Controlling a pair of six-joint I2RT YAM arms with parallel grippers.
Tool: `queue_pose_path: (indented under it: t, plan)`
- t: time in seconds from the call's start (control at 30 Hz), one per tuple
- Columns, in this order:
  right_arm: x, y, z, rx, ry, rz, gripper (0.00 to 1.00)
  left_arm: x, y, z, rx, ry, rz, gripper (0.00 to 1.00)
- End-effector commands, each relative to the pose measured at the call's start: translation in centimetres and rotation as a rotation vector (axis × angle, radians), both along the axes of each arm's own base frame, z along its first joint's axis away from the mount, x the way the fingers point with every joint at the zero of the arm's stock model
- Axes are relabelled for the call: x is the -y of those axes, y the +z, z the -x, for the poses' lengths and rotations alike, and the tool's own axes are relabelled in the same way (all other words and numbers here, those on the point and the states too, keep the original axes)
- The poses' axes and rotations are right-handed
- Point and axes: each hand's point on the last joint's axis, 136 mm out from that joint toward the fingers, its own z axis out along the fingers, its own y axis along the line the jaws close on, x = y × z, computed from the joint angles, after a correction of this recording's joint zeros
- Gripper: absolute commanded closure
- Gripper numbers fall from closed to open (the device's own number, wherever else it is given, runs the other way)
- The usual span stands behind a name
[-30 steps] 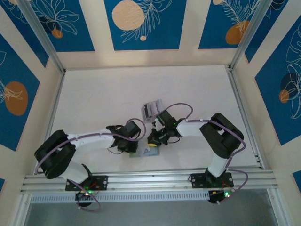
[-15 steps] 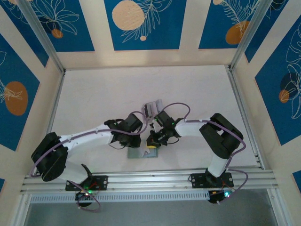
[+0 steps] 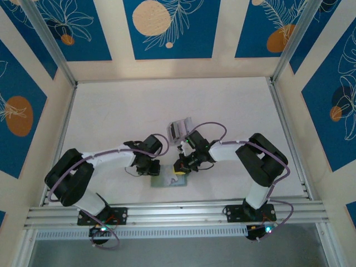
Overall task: Put the credit cards into the card holder
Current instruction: Insert the credit card into the card slot.
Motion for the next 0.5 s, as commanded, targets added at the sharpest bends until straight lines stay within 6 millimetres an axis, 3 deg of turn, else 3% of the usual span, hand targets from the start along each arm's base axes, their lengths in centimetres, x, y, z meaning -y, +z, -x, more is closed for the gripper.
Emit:
queue_pose_path:
  t: [0.0, 0.47]
  plan:
    - [0.0, -0.3, 0.5, -0.035, -0.008, -0.025, 1.00, -1.3, -2.5, 1.8, -0.071, -0.013, -0.042, 0.82]
    - [1.6, -1.6, 0.7, -0.091, -0.091, -0.001, 1.00, -2.2, -3.6, 2.9, -0.092, 0.007, -0.047, 0.82]
